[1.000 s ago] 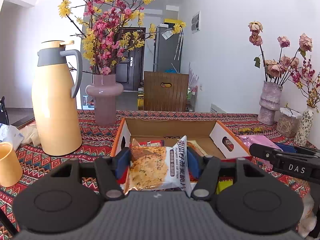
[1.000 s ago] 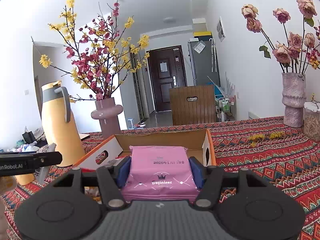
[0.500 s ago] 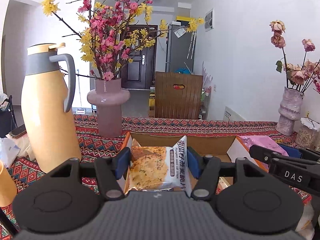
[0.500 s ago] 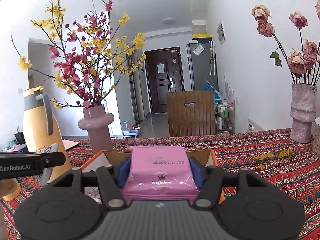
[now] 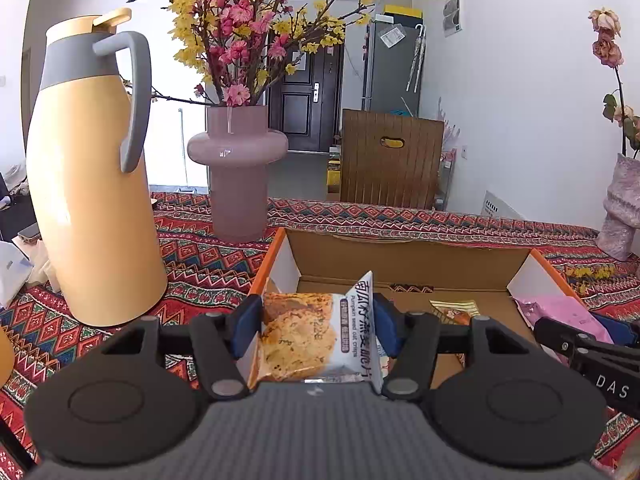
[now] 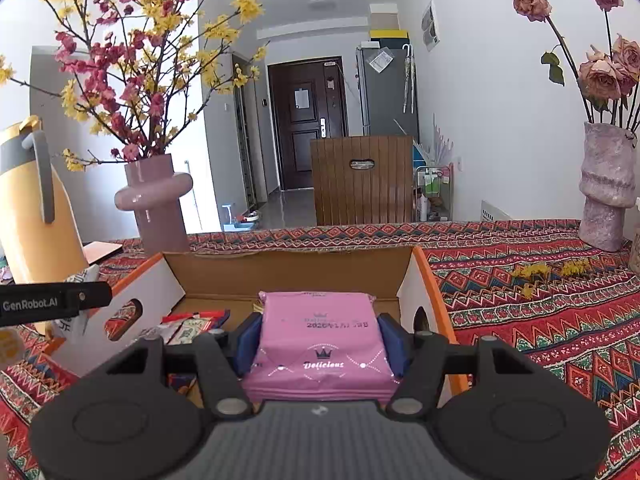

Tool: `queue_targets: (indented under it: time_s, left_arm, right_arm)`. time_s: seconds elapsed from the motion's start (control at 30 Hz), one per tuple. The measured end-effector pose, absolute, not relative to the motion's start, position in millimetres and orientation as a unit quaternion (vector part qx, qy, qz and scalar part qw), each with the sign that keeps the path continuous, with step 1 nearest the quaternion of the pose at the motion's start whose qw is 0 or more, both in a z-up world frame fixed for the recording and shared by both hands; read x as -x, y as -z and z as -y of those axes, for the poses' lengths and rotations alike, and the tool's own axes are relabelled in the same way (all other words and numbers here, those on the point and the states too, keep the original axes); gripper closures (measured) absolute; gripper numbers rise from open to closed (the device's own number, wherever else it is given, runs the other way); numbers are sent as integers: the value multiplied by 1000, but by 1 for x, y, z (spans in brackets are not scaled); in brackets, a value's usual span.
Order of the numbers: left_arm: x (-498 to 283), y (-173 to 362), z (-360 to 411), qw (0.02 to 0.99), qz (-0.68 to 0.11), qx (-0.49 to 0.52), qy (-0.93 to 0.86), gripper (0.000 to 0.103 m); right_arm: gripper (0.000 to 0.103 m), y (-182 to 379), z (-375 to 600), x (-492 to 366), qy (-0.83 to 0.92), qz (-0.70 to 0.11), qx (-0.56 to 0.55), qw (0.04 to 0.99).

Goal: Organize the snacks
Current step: 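Lower both packets into the box and open both grippers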

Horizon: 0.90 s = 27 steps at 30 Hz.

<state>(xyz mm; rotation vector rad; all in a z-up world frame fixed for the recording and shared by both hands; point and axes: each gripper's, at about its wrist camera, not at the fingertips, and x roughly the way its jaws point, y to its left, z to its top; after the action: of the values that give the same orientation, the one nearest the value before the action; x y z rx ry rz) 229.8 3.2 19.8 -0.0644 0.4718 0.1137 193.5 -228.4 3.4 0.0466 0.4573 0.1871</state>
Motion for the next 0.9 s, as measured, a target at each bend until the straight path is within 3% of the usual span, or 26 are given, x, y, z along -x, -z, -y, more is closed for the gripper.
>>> queue_targets:
  time_s: [0.13, 0.2, 0.23, 0.33, 0.4, 0.9]
  left_arm:
    - [-228, -16, -5, 969, -237, 39, -52, 37]
    - [-224, -17, -6, 971, -228, 44, -51, 25]
    - [-222, -18, -6, 973, -222, 46, -50, 14]
    - [-217, -21, -6, 976, -206, 47, -58, 0]
    - [-216, -24, -6, 976, -202, 51, -55, 0]
    - [-206, -32, 2, 978, -194, 52, -54, 0]
  right_arm:
    - [41, 0, 227, -193, -95, -232, -21, 968]
    - [40, -1, 229, -190, -98, -230, -25, 968]
    - [38, -1, 230, -188, -101, -230, -26, 968]
    - [20, -3, 232, -183, -103, -223, -29, 969]
    - [0, -5, 233, -181, -104, -216, -34, 970]
    - [0, -12, 235, -172, -104, -197, -35, 974]
